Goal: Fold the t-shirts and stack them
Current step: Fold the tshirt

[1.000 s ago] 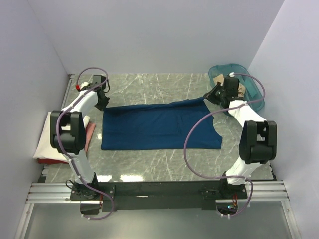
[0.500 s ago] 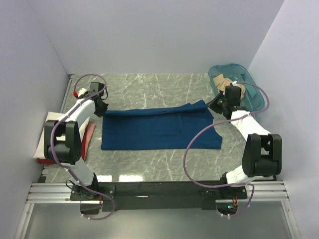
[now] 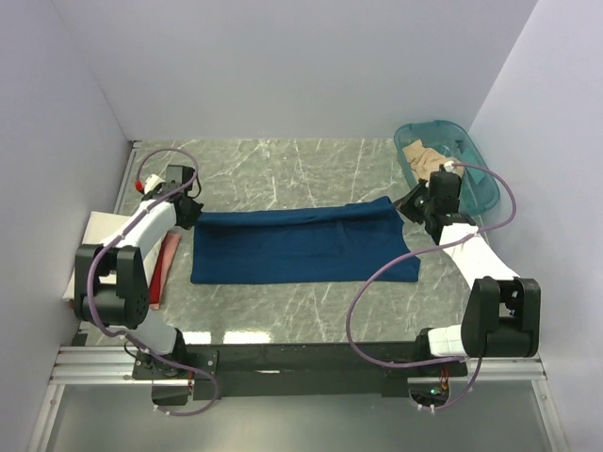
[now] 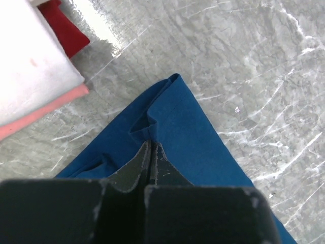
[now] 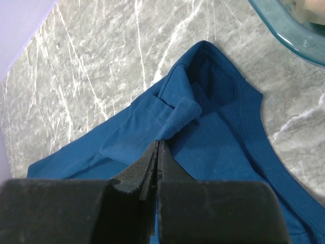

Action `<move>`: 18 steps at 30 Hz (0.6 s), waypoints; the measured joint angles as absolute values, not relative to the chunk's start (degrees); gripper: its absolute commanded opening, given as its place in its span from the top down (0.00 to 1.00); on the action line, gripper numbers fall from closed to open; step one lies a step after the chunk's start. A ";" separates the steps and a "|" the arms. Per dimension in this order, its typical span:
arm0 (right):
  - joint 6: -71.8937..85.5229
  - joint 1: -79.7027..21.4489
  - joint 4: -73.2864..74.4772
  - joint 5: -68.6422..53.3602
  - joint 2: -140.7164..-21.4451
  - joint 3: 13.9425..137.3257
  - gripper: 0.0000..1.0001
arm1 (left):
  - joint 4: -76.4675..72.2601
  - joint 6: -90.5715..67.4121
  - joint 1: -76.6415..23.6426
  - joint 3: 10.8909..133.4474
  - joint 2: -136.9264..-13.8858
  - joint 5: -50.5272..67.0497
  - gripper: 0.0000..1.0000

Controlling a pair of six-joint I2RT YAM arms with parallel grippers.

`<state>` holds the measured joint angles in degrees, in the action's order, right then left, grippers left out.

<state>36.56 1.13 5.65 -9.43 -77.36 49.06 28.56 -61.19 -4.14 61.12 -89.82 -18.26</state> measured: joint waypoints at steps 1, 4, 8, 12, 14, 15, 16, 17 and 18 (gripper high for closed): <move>36.56 1.13 5.65 -9.43 -77.36 48.95 1.00 | 28.23 -61.19 -4.14 60.75 -89.56 -18.17 0.99; 36.56 1.13 5.45 -9.43 -77.14 47.62 1.00 | 27.11 -61.19 -4.14 58.87 -88.55 -17.82 0.99; 36.56 1.13 5.91 -8.99 -76.27 44.91 1.00 | 26.79 -61.19 -4.14 56.55 -87.39 -17.78 0.99; 36.58 1.13 6.87 -8.32 -74.96 44.23 1.00 | 26.79 -61.19 -4.14 55.46 -86.67 -17.76 0.99; 36.56 1.13 6.87 -8.08 -73.80 43.90 1.00 | 26.57 -61.17 -4.14 55.18 -86.39 -17.78 0.99; 36.58 1.13 7.01 -7.94 -73.17 43.75 1.00 | 26.50 -61.17 -4.14 54.96 -86.08 -17.78 0.99; 36.58 1.13 7.09 -7.88 -72.69 43.66 1.00 | 26.30 -61.14 -4.14 54.63 -85.71 -17.78 0.99; 36.56 1.13 7.11 -7.73 -72.10 43.57 1.00 | 26.33 -61.17 -4.14 54.43 -85.47 -17.78 0.99; 36.56 1.13 7.16 -7.64 -71.72 43.48 1.00 | 26.28 -61.14 -4.12 54.24 -85.17 -17.80 0.99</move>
